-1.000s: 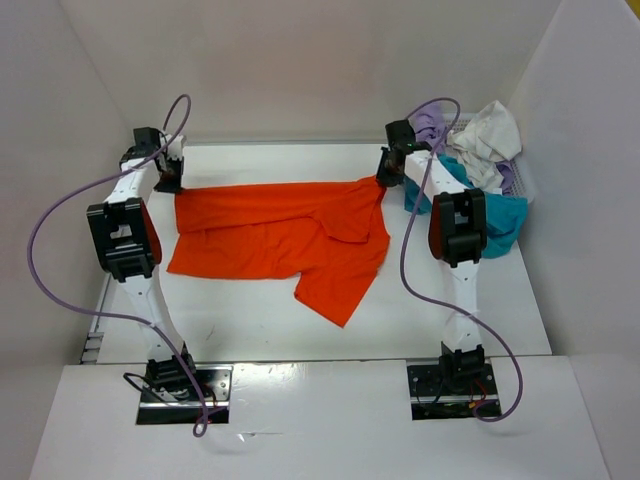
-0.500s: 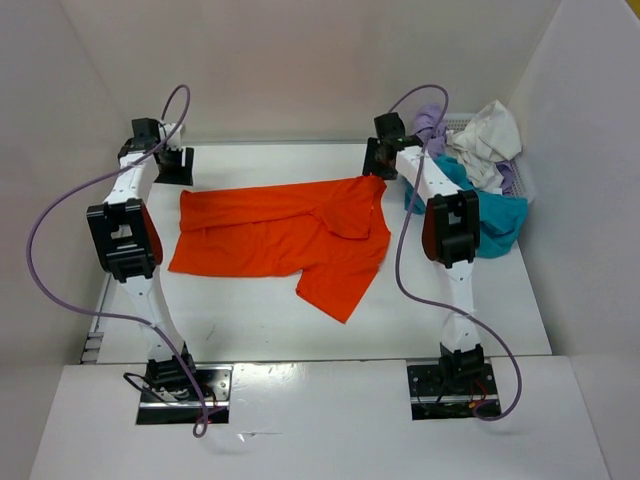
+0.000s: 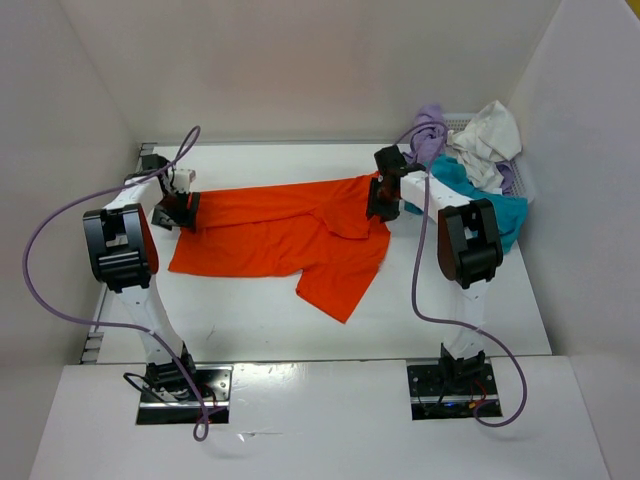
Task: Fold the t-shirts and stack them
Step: Fold the flattened tshirt in 1/3 of the way
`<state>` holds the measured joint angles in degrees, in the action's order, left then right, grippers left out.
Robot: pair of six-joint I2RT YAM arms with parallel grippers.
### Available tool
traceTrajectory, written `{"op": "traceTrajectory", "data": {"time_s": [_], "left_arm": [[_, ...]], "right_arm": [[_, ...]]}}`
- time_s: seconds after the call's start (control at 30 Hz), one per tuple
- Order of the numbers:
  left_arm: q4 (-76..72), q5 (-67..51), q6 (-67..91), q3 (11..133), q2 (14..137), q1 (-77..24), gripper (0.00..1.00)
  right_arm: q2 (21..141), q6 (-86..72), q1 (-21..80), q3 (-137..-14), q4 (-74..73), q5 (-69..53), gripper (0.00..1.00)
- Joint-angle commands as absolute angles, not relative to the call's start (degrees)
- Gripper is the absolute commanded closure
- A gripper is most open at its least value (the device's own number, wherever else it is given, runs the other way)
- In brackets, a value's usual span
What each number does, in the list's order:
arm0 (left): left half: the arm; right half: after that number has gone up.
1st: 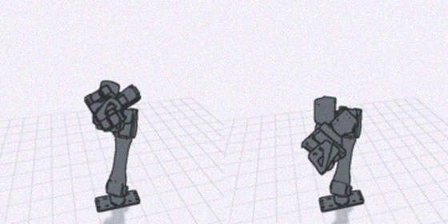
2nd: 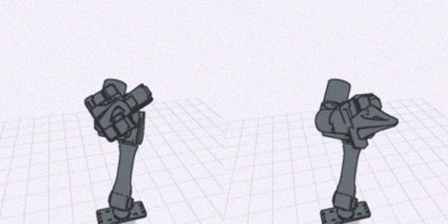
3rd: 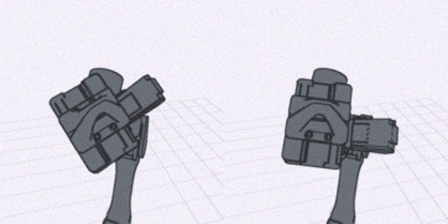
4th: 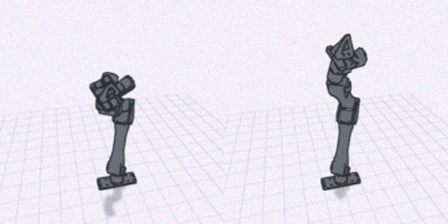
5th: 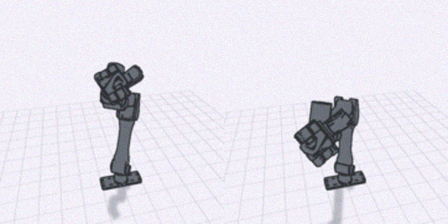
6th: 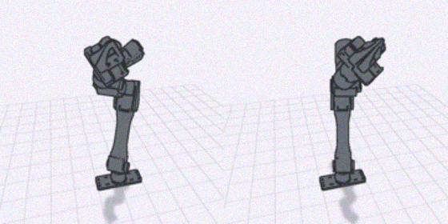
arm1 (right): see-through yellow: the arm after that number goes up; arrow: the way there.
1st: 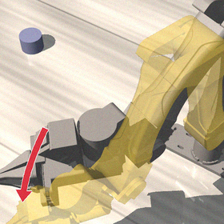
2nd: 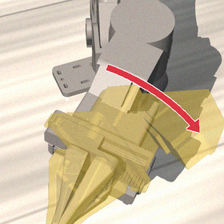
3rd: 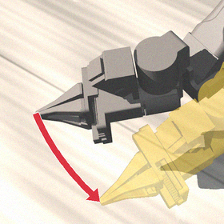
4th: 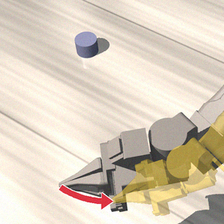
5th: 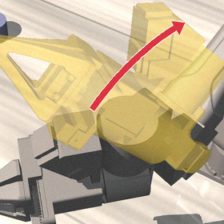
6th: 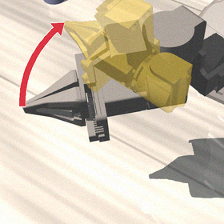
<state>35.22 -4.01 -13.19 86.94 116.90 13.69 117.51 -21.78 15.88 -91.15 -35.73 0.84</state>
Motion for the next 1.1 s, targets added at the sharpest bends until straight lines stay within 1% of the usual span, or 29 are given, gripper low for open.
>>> {"op": "traceTrajectory", "data": {"time_s": [0.0,0.03,0.27,0.3,0.37,0.5,0.53,0.57,0.6,0.67,0.7,0.8,0.83,0.93,0.97,1.07], "left_arm": [[33.4,-5.0,-13.0,87.2,115.0,13.8,0.24],[33.4,-5.0,-13.0,87.2,115.5,13.8,0.24],[32.3,-5.0,-12.5,87.2,114.3,13.8,0.24],[32.3,-5.0,-12.0,87.2,114.3,13.8,0.28],[32.3,-5.0,-12.0,87.2,115.5,13.8,0.31],[31.8,-6.1,-12.0,86.6,116.0,13.8,0.49],[31.8,-6.2,-12.0,87.1,116.6,13.8,0.54],[31.8,-6.8,-11.4,87.1,117.3,13.8,0.63],[31.8,-6.9,-11.4,87.9,118.0,13.8,0.66],[32.3,-6.9,-11.4,88.6,118.7,13.2,0.71],[32.3,-6.9,-11.4,88.6,119.3,13.2,0.75],[32.3,-6.9,-11.4,88.6,119.3,13.2,0.82],[32.3,-6.9,-11.4,88.6,119.3,13.2,0.86],[32.3,-6.9,-11.4,88.6,118.7,13.2,0.90],[32.3,-6.9,-11.4,88.6,118.7,13.2,0.95],[32.3,-6.9,-11.4,88.6,118.2,13.2,1.00]], "right_arm": [[115.2,-23.3,15.6,-88.9,-32.3,-3.5,0.55],[115.2,-23.8,15.6,-88.3,-32.3,-4.0,0.57],[115.2,-24.3,16.2,-86.7,-31.2,-5.9,0.57],[115.2,-24.3,16.2,-86.7,-31.2,-5.9,0.57],[115.8,-24.3,16.2,-86.1,-31.2,-5.9,0.57],[115.8,-24.3,16.2,-85.6,-31.2,-5.9,0.57],[115.8,-24.3,16.2,-85.6,-31.2,-5.9,0.57],[115.8,-24.3,16.2,-85.6,-31.2,-5.9,0.57],[115.8,-24.3,16.2,-85.6,-31.2,-5.9,0.57],[115.8,-24.3,16.2,-85.6,-31.2,-5.9,0.57],[115.8,-24.3,16.7,-85.6,-31.2,-5.9,0.57],[115.8,-24.3,16.7,-85.1,-31.7,-5.9,0.57],[115.8,-24.3,16.7,-85.1,-32.3,-5.9,0.57],[115.8,-24.3,17.3,-85.1,-32.8,-5.9,0.57],[115.8,-24.3,17.3,-84.6,-33.3,-5.9,0.57],[115.8,-24.3,17.9,-84.0,-33.3,-5.9,0.57]]}}
